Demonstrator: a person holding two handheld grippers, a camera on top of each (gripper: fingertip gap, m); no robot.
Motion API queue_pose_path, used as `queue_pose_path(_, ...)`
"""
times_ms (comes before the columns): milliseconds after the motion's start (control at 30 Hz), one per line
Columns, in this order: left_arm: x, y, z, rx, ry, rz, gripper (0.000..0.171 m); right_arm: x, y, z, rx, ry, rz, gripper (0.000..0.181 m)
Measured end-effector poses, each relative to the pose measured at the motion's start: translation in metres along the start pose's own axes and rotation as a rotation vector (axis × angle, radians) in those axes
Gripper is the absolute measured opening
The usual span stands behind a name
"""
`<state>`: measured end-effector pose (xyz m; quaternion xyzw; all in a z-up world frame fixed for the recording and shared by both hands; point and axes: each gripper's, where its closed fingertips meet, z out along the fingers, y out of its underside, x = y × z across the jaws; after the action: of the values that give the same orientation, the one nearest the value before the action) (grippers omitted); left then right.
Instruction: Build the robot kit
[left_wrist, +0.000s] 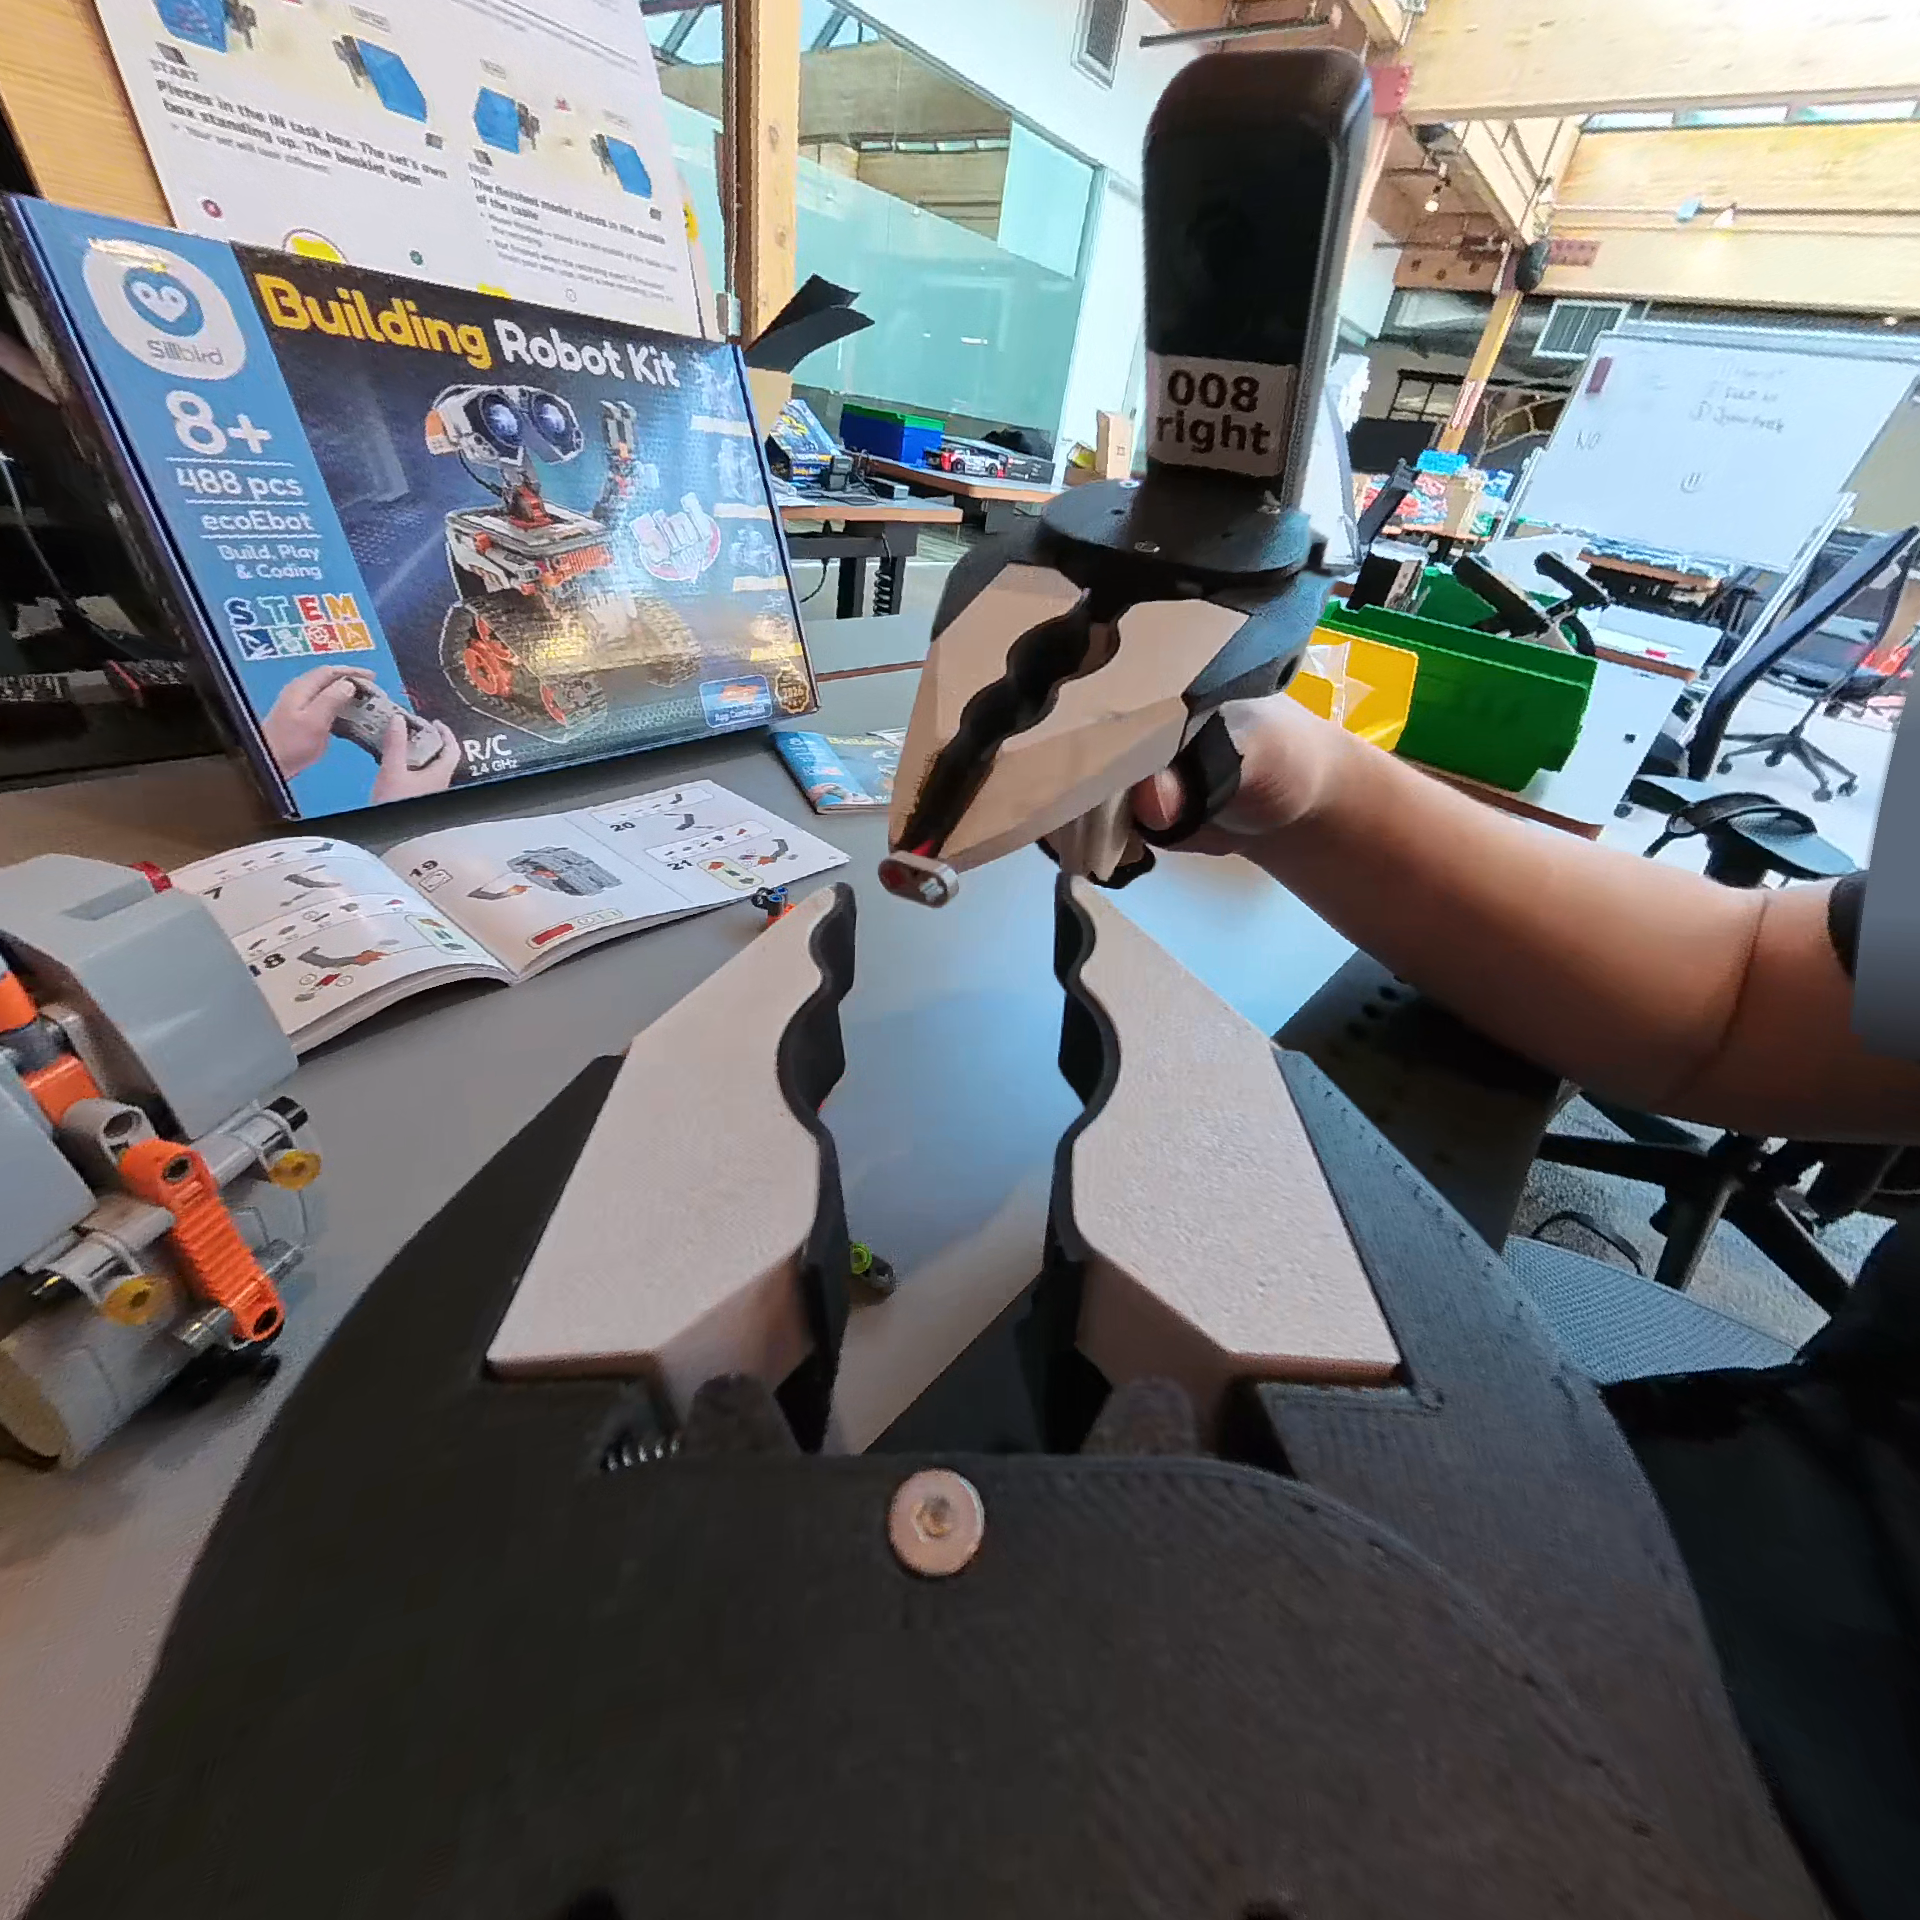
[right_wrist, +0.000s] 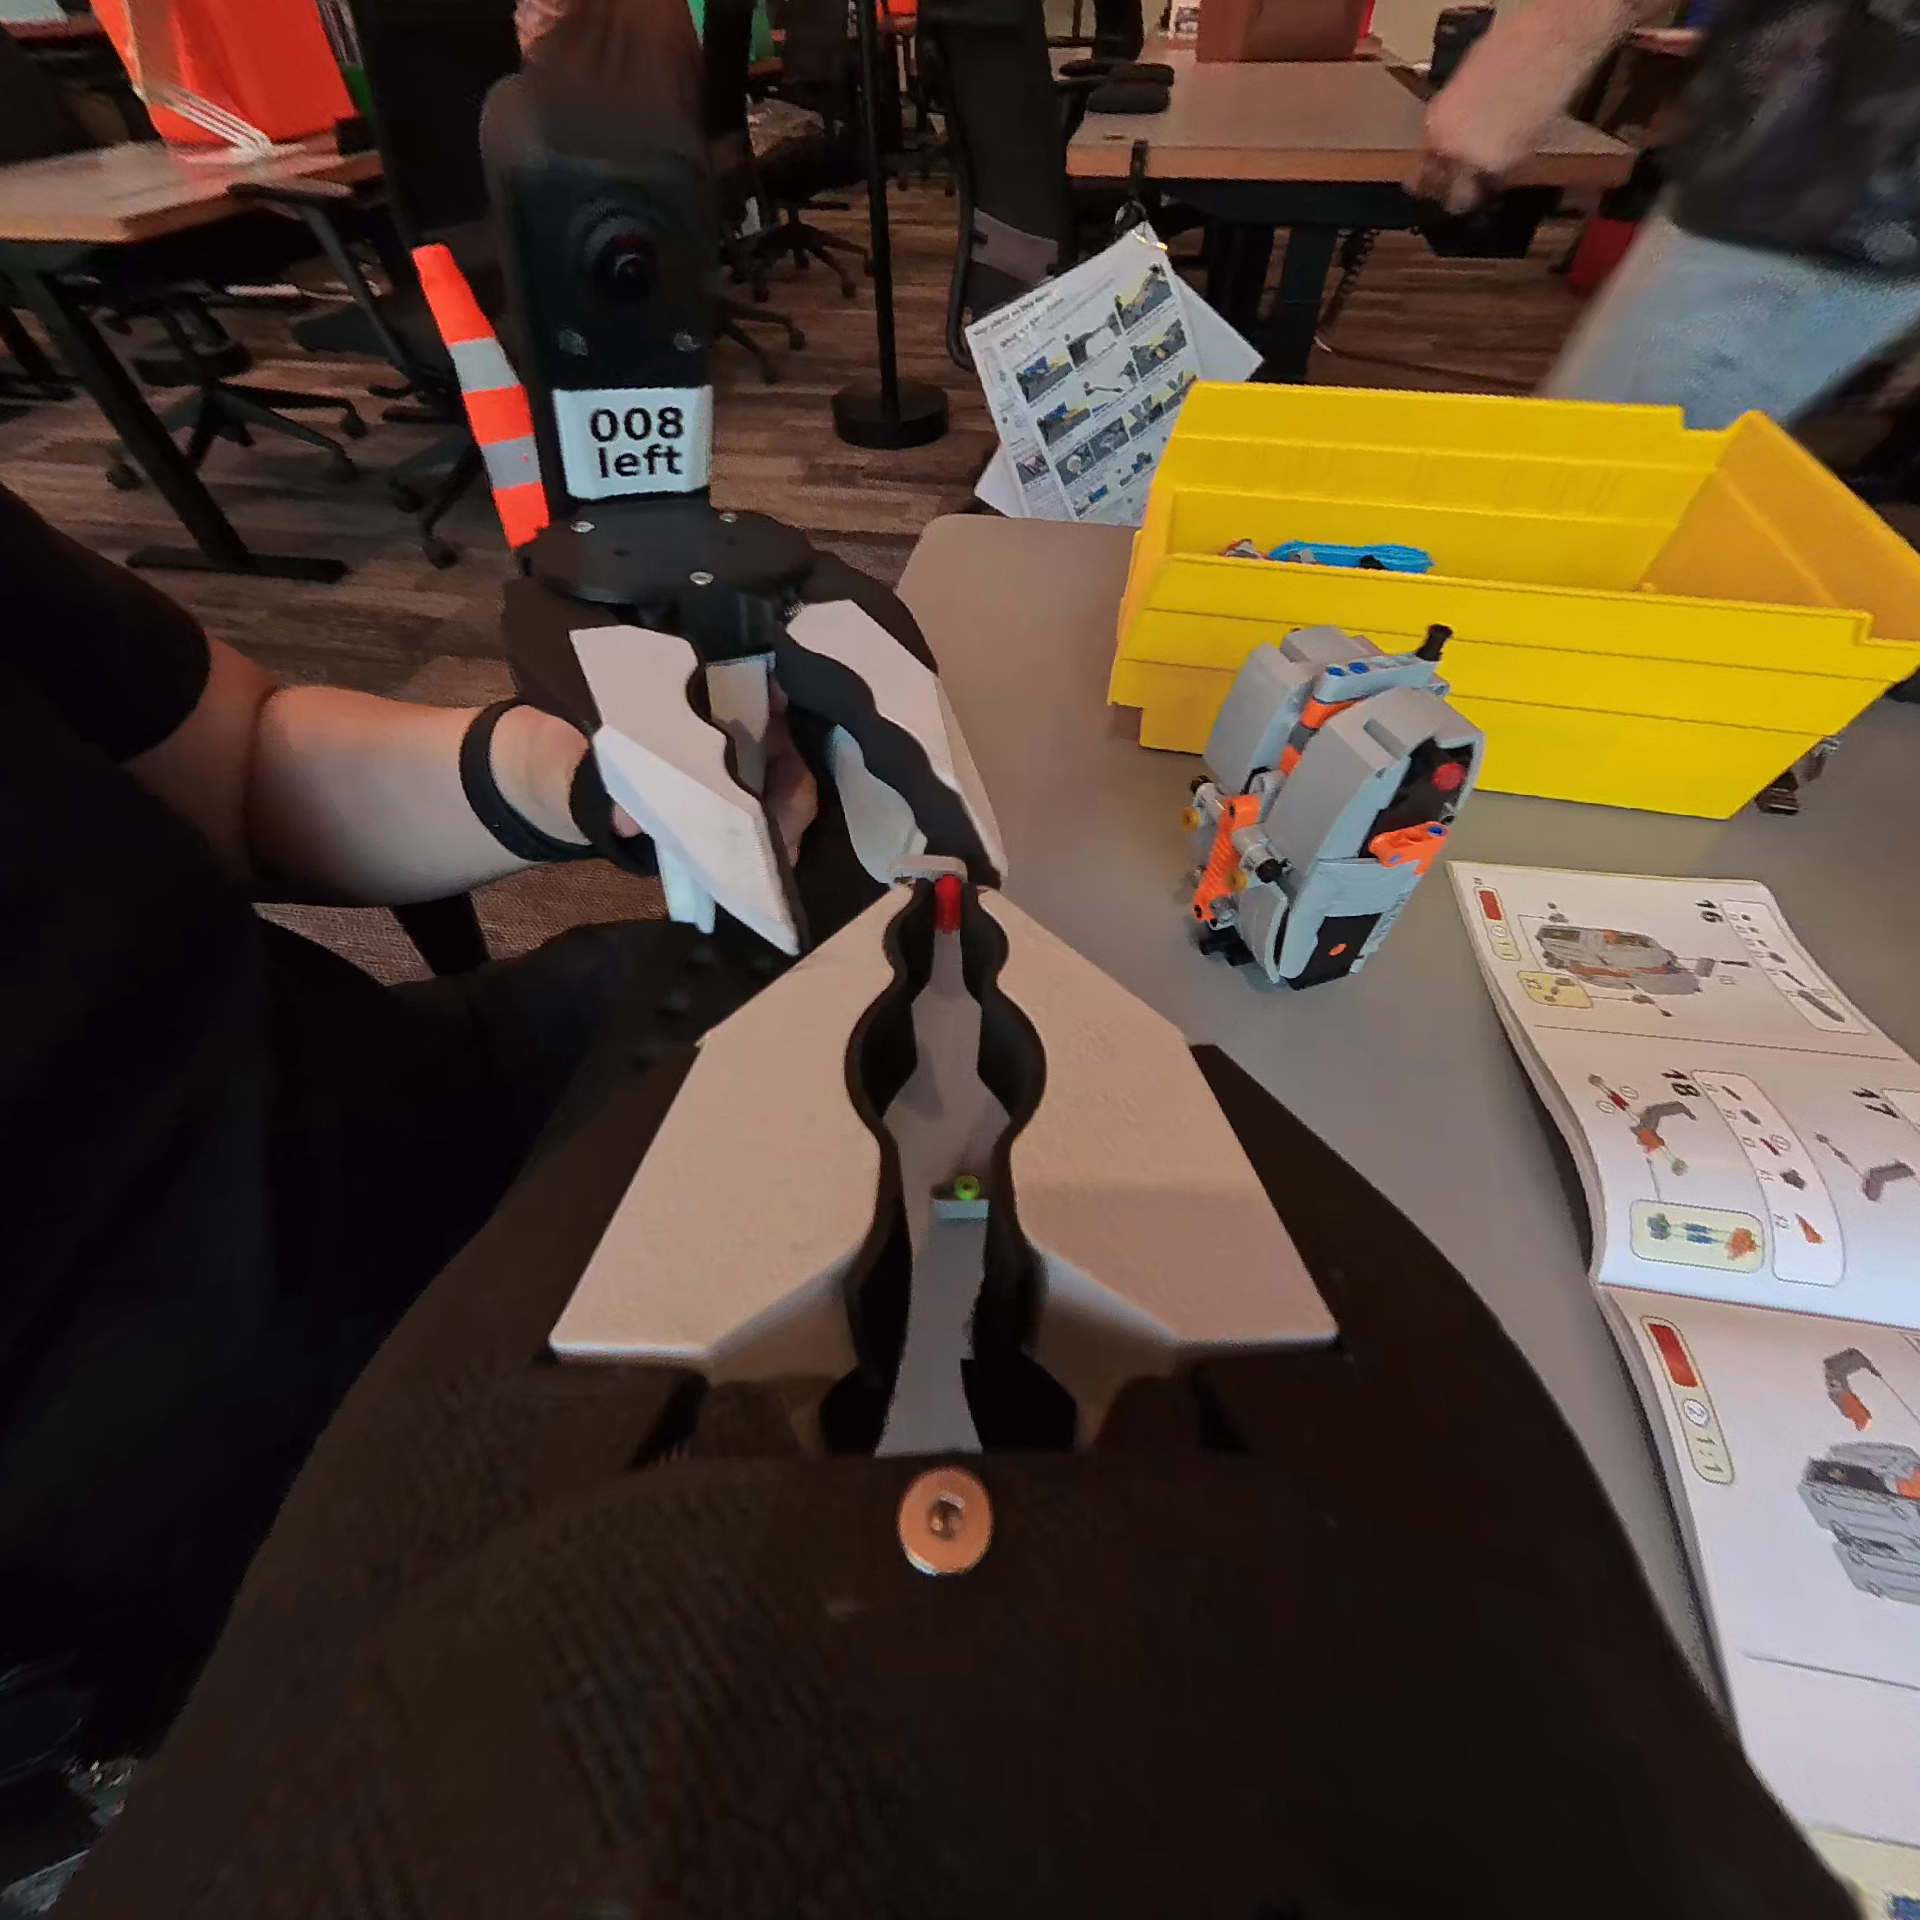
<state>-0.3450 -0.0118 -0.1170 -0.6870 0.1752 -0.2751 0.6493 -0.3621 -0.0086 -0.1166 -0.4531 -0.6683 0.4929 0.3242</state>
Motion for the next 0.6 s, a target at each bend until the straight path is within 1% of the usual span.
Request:
queue_pose_path(33,-0.002,0.0,0.001,0.008,-0.011,-0.011,0.039,0.003,0.002,0.001,-0.015,0.024,-0.002,0.004)
queue_pose_path(67,-0.002,-0.001,0.002,0.025,-0.011,-0.027,0.047,0.004,0.003,0.002,-0.032,0.041,-0.003,0.004)
queue_pose_path(133,0.004,-0.004,0.005,0.061,0.011,-0.054,0.066,0.006,0.005,0.003,-0.062,0.074,-0.004,0.004)
queue_pose_path(200,0.009,-0.01,0.009,0.124,0.028,-0.081,0.091,0.01,0.005,0.002,-0.102,0.117,-0.003,0.004)
queue_pose_path(233,0.014,-0.014,0.01,0.158,0.05,-0.111,0.101,0.013,0.005,0.001,-0.14,0.143,-0.007,0.004)
queue_pose_path(300,0.021,-0.024,0.013,0.247,0.085,-0.2,0.129,0.017,0.009,-0.002,-0.26,0.169,0.0,0.004)
queue_pose_path(367,0.028,-0.032,0.015,0.313,0.132,-0.306,0.143,0.021,0.011,-0.006,-0.391,0.186,0.016,0.004)
queue_pose_path(433,0.029,-0.038,0.019,0.354,0.163,-0.413,0.157,0.028,0.007,-0.011,-0.501,0.202,0.002,0.004)
queue_pose_path(533,0.026,-0.049,0.021,0.444,0.203,-0.573,0.158,0.033,0.004,-0.015,-0.673,0.191,0.038,0.004)
queue_pose_path(600,0.025,-0.051,0.021,0.482,0.241,-0.646,0.158,0.037,0.006,-0.015,-0.783,0.179,0.091,0.004)
